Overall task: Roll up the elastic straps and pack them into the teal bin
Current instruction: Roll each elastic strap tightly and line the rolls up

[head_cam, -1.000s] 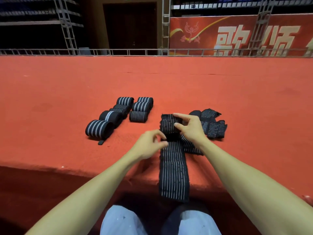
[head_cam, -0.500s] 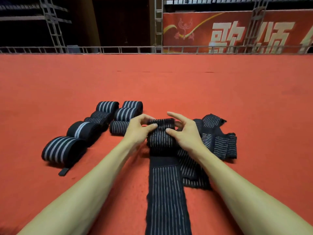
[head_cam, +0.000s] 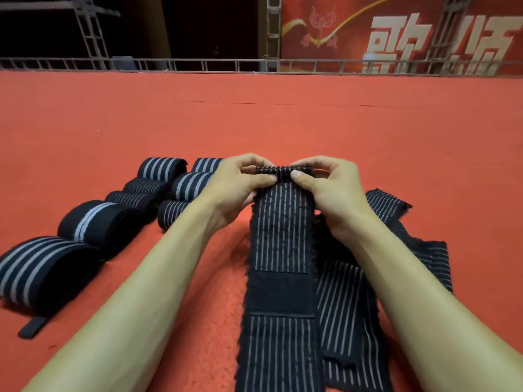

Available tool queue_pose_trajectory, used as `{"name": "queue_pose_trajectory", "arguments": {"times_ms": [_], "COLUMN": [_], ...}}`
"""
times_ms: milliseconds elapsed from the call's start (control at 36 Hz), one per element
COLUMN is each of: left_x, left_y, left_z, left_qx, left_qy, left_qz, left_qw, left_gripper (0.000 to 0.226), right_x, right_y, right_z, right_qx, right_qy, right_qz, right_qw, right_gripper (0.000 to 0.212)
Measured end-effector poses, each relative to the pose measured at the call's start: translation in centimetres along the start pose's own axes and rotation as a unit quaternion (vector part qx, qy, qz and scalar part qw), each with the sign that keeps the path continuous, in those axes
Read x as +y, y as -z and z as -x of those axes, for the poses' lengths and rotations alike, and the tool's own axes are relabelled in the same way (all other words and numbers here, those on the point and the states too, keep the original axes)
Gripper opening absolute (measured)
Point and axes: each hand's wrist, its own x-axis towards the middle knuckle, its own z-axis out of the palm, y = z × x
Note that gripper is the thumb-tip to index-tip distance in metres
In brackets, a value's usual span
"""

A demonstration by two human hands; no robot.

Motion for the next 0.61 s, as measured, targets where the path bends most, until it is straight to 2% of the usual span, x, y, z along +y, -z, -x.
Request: {"name": "queue_pose_trajectory", "arguments": {"times_ms": [83, 167, 389, 611], "left_x": [0.7, 1.1, 1.7, 1.1], "left_y": [0.6, 1.1, 0.7, -0.1], "left_z": [-0.2, -0.2, 0.3, 0.5], "left_qx": [-0.025, -0.003, 0.032, 0.023], "left_qy": [-0.004, -0.04, -0.132, -0.17], "left_qz": [-0.007, -0.051, -0.118, -0.158], "left_qw": [1.0, 0.998, 0.984, 0.972], "left_gripper": [0.015, 0.017, 0.015, 0.02], "right_x": [-0.5, -0.9, -1.9, -1.9], "right_y": [0.1, 0.1, 0.0, 0.3], "right_z": [0.0, 0.2, 0.5, 0.5], "right_qx": [-0.006, -0.026, -0.053, -0.032], "right_qy": [-0.037, -0.051, -0.04, -0.027], "right_qz": [-0.062, -0.086, -0.12, -0.128], "right_qw": [0.997, 0.995, 0.991, 0.991], "right_gripper": [0.017, 0.015, 0.006, 0.014]}}
